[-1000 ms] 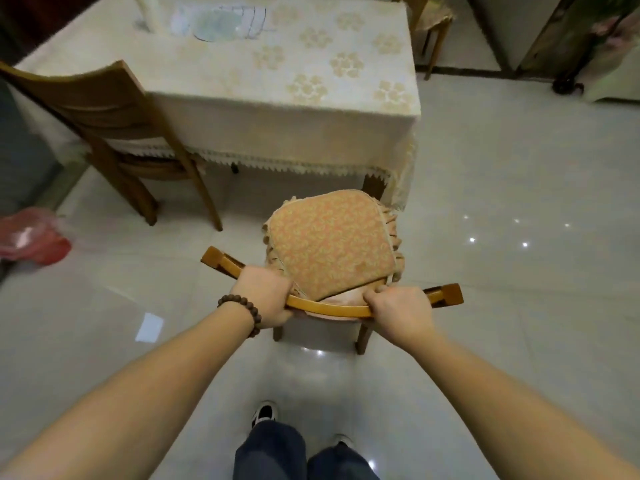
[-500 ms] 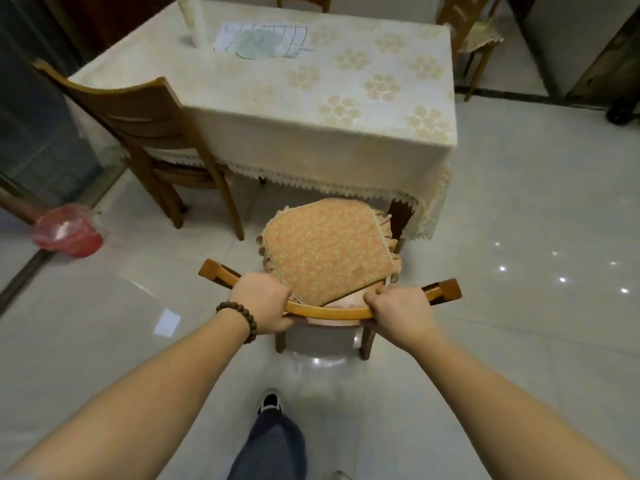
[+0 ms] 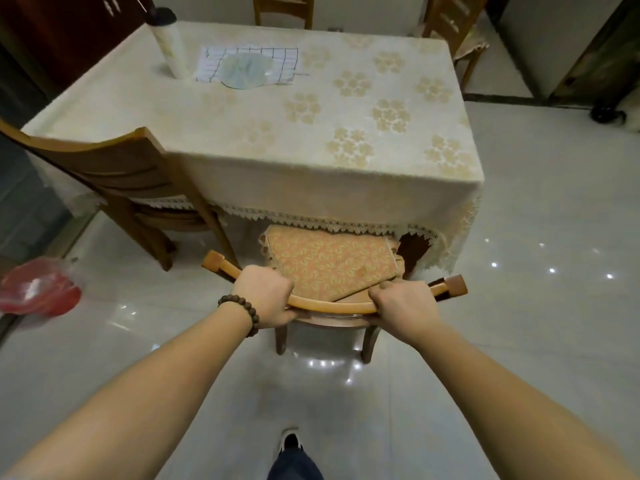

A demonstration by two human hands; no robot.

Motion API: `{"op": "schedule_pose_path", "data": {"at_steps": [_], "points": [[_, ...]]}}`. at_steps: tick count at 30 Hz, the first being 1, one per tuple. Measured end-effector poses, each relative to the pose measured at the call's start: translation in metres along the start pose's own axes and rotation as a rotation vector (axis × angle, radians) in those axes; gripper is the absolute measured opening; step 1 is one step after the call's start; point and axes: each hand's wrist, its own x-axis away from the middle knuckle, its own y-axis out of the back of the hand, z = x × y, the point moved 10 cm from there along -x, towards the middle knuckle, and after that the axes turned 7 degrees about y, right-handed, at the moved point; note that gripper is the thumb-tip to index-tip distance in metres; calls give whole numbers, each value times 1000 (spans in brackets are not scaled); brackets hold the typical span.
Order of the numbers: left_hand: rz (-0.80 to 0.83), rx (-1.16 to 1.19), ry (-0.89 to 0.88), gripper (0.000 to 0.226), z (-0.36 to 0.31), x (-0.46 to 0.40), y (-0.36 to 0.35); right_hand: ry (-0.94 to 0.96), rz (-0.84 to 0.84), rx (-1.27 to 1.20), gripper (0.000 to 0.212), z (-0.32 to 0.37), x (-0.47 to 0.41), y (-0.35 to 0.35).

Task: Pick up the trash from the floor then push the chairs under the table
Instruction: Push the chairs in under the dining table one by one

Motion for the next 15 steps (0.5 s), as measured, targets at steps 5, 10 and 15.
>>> {"op": "schedule_pose_path", "data": {"at_steps": [5, 10, 15], "points": [[2, -10, -37, 59, 35, -45, -3, -36, 2, 12, 30, -13, -53, 10], [12, 24, -39, 60, 47, -80, -9, -46, -3, 4, 33, -33, -83, 12], [-1, 26, -41, 63, 57, -117, -6, -34, 6, 10, 33, -60, -112, 13]]}}
